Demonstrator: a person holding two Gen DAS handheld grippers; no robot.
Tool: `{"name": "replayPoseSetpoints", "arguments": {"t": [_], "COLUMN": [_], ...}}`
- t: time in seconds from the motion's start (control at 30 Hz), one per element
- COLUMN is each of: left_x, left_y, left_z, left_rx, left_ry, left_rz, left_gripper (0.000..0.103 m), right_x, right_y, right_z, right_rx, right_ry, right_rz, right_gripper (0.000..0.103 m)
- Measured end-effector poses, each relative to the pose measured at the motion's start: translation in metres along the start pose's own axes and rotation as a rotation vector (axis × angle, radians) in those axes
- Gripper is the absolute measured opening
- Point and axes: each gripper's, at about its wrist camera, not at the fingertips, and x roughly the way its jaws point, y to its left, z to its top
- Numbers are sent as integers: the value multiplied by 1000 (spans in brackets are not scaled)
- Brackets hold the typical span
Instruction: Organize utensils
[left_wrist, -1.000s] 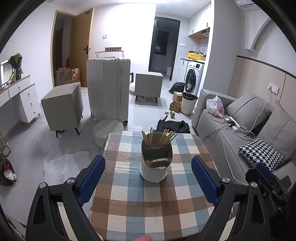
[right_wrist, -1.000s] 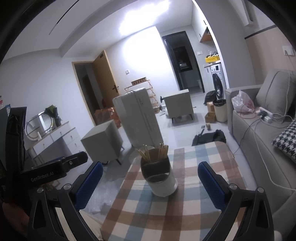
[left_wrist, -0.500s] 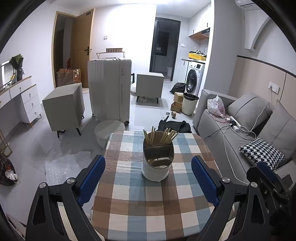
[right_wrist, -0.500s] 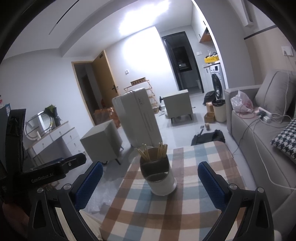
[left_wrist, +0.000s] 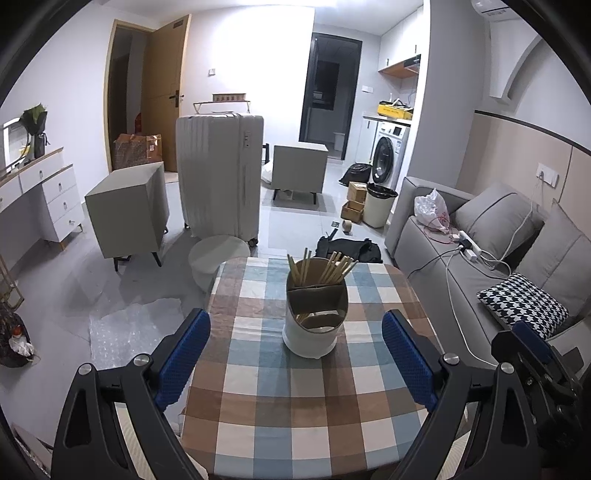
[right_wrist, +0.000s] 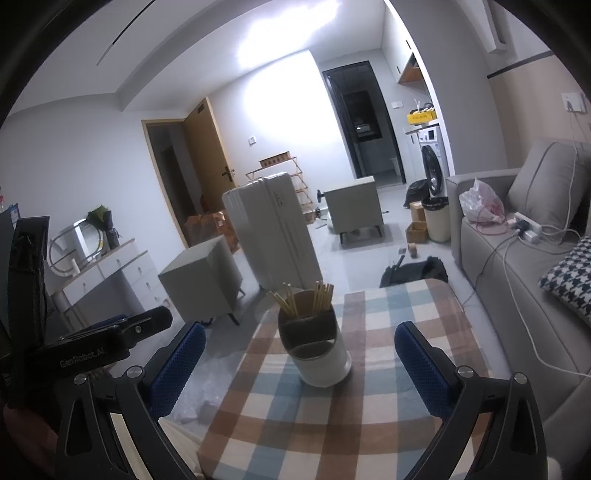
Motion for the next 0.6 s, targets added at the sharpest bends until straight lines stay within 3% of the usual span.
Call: {"name": "replayPoseSetpoints", "arguments": {"t": [0.6], "left_x": [0], "left_y": [-1], "left_z": [-1], "left_rx": [0], "left_ry": [3], "left_rz": [-8], "left_gripper": [91], "right_x": [2], "right_y": [0], "right_z": [-4], "right_rx": [-1], "right_ry": [2], "right_rz": [-6], "right_gripper": [103]}}
